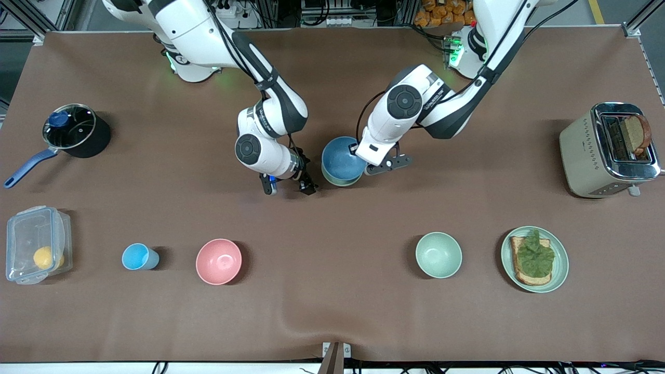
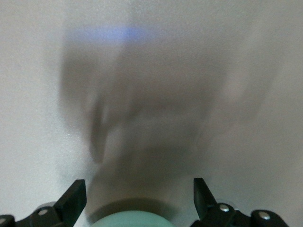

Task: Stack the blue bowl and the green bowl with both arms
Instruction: 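Carry the blue bowl with the left gripper over the green bowl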

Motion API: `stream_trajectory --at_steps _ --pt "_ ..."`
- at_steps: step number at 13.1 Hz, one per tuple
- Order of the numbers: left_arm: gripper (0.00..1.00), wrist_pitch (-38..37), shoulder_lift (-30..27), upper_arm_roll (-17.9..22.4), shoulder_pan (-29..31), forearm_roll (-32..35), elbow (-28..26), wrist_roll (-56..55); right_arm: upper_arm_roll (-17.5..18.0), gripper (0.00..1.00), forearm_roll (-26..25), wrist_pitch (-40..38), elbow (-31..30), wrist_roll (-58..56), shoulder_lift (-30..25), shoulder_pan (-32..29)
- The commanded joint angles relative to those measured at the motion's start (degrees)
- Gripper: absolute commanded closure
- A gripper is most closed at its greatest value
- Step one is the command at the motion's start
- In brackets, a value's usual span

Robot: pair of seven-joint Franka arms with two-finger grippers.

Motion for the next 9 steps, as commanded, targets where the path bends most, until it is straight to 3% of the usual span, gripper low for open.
stream_trajectory --at_steps 1,9 --pt "1.0 3.7 0.4 0.1 -0.9 0.9 -1.9 -1.5 0.2 0.0 1.0 0.4 -0.2 0.5 -0.1 0.1" --pt "1.0 8.2 4.6 0.4 -1.1 5.8 -2.3 -2.3 0.2 0.0 1.0 0.4 -0.2 0.5 -0.1 0.3"
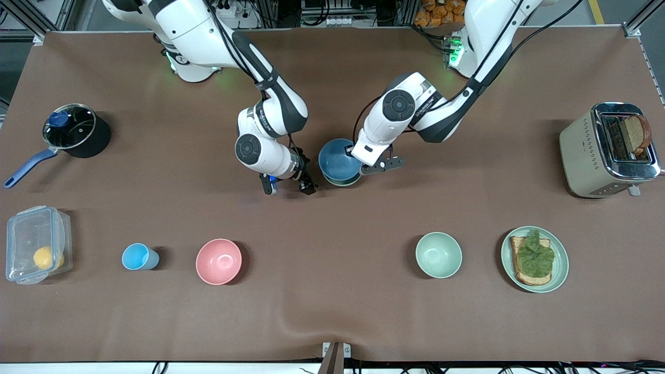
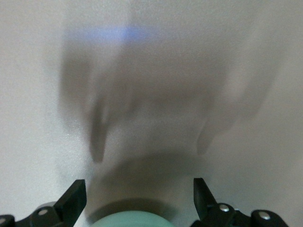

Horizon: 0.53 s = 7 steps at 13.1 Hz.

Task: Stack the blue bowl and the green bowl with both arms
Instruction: 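Lower the blue bowl into the green bowl and open the left gripper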

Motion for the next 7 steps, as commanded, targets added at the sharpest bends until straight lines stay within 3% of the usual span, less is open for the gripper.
stream_trajectory --at_steps 1,7 --pt "1.0 1.0 0.9 0.1 -0.4 2.2 0.5 -2.1 0.2 0.0 1.0 0.6 -0.2 0.5 -0.1 0.2" --pt "1.0 1.0 1.5 0.2 0.2 4.2 0.7 -2.7 0.2 0.0 1.0 0.7 -0.2 0.5 -0.1 0.4"
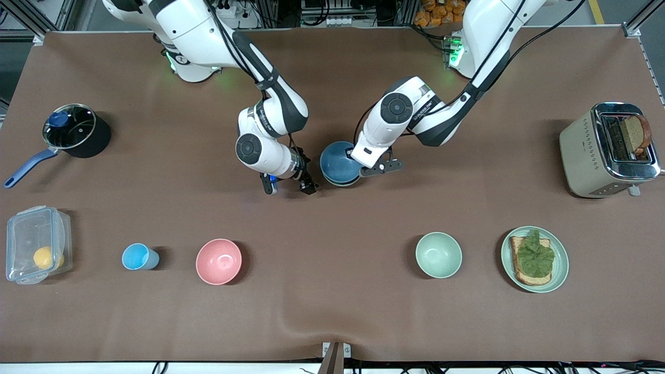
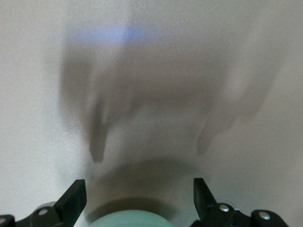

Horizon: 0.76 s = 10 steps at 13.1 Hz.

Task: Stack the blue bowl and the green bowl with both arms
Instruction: 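Lower the blue bowl into the green bowl and open the left gripper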

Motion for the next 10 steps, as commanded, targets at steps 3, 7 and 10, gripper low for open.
stream_trajectory --at_steps 3,7,10 --pt "0.76 0.5 0.9 0.1 0.3 1.8 1.3 -1.8 0.2 0.0 1.0 0.5 -0.2 0.5 -0.1 0.2" --pt "0.16 0.3 0.8 0.1 0.4 1.8 2.0 -1.9 0.1 0.0 1.0 -0.4 -0.2 0.3 -0.5 0.1" --pt "0.0 -1.4 -2.3 0.2 0.8 1.8 3.1 -1.8 -0.3 0.0 0.2 -4.4 -0.3 0.0 -2.3 -0.8"
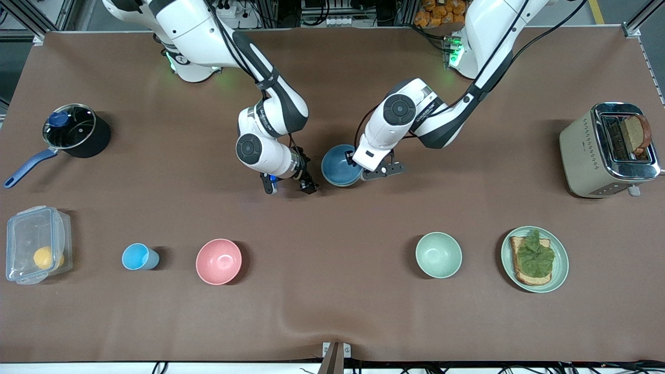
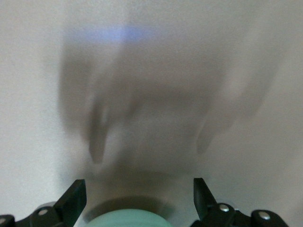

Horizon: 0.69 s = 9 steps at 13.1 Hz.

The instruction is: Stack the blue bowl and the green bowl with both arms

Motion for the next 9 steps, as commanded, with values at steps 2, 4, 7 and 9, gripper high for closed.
stream_trajectory --at_steps 2,4,7,9 --pt "0.0 -7.5 -6.0 0.3 1.9 1.8 4.7 -1.6 -1.7 0.0 -0.9 -7.0 -0.4 -0.1 -3.9 -1.3" --pt "0.0 -15.3 -8.6 0.2 4.1 2.5 9.6 -1.0 -4.8 0.0 -5.4 -15.2 -0.3 -0.4 -6.6 -1.4" --pt "0.0 -23.6 -10.1 0.2 6.4 6.2 16.7 -0.9 -9.9 0.0 -10.6 -25.8 -0.1 -2.3 -10.8 -1.4" --pt "0.0 -27.8 -10.1 0.2 8.0 6.5 20.9 0.4 -14.3 0.0 -11.6 -31.7 -0.1 -7.6 -13.1 -1.4"
